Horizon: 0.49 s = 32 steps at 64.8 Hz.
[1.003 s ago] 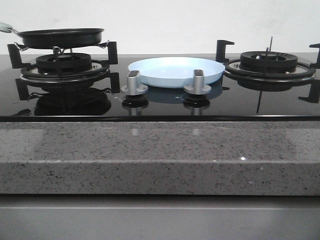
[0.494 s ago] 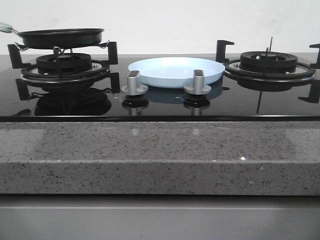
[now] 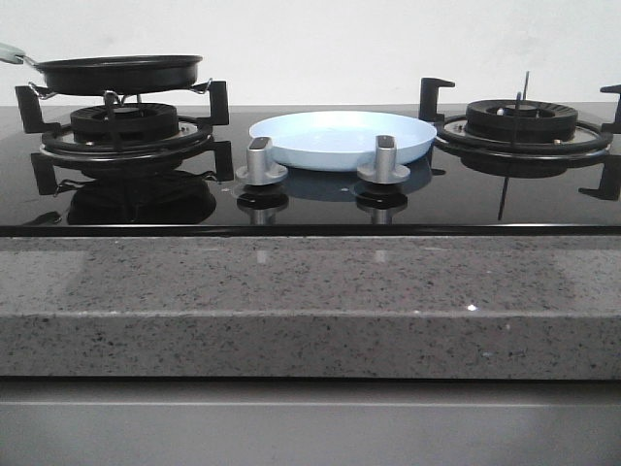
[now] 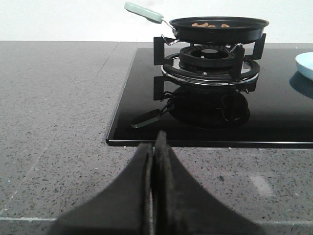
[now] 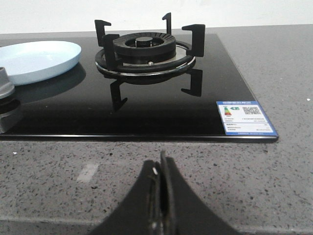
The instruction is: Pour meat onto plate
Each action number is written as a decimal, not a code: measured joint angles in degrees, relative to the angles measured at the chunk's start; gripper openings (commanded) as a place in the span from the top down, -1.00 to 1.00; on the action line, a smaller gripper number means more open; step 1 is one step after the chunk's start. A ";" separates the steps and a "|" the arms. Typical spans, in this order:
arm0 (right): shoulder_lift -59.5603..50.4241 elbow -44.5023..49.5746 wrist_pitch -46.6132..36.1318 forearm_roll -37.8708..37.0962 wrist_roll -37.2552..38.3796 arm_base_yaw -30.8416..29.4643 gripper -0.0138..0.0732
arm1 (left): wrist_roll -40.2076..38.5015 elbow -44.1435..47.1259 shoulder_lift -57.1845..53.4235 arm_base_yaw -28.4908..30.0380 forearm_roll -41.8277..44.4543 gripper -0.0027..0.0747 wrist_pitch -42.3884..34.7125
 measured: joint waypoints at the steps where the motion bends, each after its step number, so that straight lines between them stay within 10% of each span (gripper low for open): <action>1: 0.00 0.00 0.00 0.00 0.00 0.00 0.85 | 0.00 0.00 0.00 0.00 0.00 0.98 0.00; 32: 0.00 0.00 -0.53 0.00 0.00 0.00 0.84 | -0.11 -0.23 0.00 0.00 -0.72 0.98 -4.15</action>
